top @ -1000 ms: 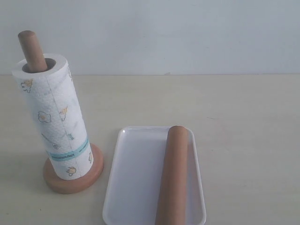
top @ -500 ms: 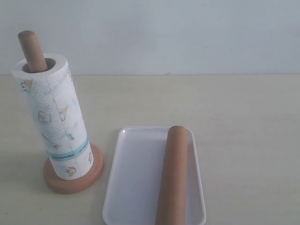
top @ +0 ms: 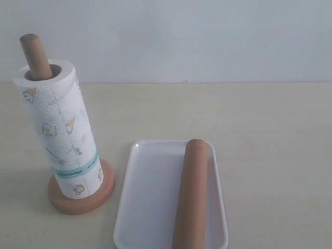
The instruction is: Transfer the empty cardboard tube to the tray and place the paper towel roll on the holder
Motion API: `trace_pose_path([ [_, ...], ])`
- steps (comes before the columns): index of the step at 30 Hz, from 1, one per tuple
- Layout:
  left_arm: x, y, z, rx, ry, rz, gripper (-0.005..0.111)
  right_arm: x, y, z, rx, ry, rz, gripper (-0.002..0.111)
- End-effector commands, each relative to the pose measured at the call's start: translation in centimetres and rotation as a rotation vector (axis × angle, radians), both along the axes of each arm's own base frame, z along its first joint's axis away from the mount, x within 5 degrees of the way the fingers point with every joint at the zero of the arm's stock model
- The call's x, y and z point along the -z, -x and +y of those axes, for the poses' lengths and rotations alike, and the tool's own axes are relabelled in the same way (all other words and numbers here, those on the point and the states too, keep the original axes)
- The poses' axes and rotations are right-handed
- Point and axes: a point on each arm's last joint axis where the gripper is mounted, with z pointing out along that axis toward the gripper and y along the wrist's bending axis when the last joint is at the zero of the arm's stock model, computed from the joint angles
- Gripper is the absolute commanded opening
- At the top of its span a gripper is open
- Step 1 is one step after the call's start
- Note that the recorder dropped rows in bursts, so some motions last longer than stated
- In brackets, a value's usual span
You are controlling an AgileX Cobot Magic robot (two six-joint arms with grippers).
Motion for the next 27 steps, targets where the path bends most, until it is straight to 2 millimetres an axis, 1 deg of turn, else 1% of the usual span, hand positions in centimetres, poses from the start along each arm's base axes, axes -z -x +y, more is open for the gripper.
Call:
trace_pose_path([
  [1,0.1,0.0,0.0,-0.001,0.007,-0.001,0.004,0.8,0.0,-0.1,0.011,-0.007,0.086,0.000],
  [6,0.1,0.0,0.0,-0.001,0.007,-0.001,0.004,2.7,0.1,-0.2,0.023,0.032,0.288,0.000],
  [8,0.1,0.0,0.0,-0.001,0.007,-0.001,0.004,3.0,0.1,-0.3,0.026,0.060,0.322,0.000],
  [16,0.1,0.0,0.0,-0.001,0.007,-0.001,0.004,3.4,0.2,-0.3,0.018,0.223,0.342,0.000],
  [23,0.1,0.0,0.0,-0.001,0.007,-0.001,0.004,3.5,0.3,-0.8,0.110,0.216,0.371,0.000],
  [27,0.1,0.0,0.0,-0.001,0.007,-0.001,0.004,3.6,0.3,-0.9,0.125,0.208,0.379,0.000],
])
